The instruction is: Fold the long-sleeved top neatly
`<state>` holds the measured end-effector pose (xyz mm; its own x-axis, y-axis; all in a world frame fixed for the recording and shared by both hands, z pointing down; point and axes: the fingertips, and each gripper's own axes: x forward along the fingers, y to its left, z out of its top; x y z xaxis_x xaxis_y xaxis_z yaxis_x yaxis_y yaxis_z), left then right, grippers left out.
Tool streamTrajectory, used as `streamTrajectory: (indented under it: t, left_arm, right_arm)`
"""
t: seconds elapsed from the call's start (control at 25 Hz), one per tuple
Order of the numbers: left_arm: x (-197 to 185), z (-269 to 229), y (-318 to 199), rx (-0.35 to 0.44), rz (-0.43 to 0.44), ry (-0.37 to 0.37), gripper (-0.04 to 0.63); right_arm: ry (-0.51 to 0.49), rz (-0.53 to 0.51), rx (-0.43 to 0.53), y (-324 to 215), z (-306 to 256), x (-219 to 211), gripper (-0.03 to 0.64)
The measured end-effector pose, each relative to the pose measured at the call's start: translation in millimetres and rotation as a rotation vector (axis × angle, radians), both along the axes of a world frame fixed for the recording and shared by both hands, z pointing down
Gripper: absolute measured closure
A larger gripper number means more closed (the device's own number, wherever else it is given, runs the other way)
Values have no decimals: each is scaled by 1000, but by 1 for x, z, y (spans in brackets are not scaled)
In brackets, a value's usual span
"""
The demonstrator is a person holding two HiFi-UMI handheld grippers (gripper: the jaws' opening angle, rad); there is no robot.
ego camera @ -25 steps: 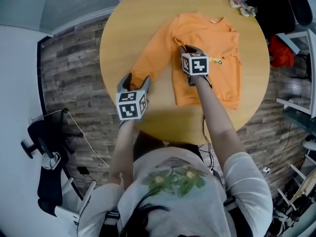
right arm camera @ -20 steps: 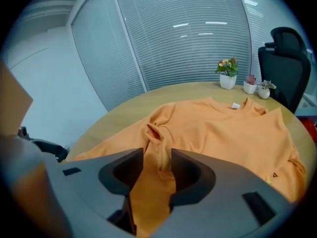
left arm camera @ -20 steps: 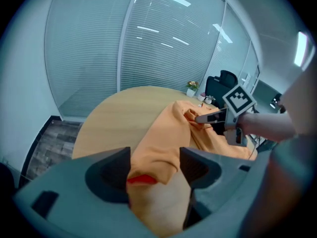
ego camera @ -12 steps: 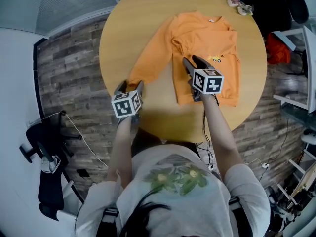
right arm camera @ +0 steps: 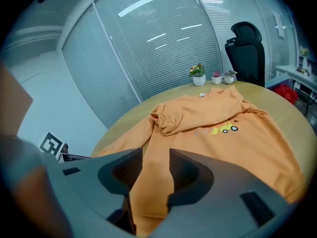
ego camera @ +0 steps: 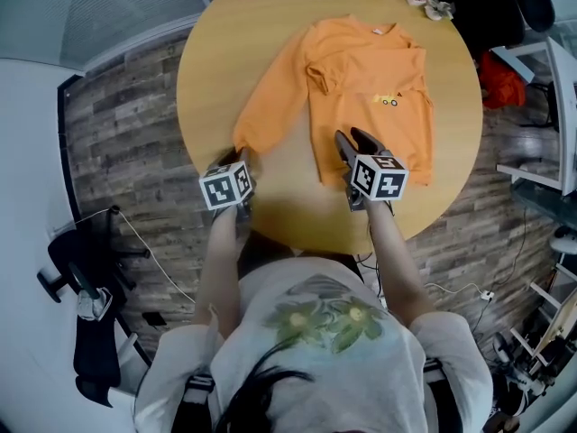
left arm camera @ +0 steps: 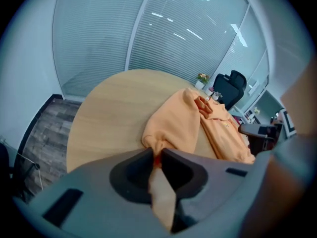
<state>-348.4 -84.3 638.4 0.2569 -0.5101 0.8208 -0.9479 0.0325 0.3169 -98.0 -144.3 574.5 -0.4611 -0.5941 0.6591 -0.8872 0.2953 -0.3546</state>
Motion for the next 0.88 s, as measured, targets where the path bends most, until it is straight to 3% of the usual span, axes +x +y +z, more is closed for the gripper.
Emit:
streamTrajectory:
  t: [0.2,0.6,0.88]
  left_arm:
    - [-12,-19,-12,61,-50,12,552]
    - [-76,-113,-70,291,-121,-126,552]
    - [-83,-167,-116,401,-117,-158,552]
  right_arm:
    - [-35,28,30,-2,-16,6,437]
    - [-57,36,107,-6,-54,26,437]
    - [-53,54,121,-5,-61,52,439]
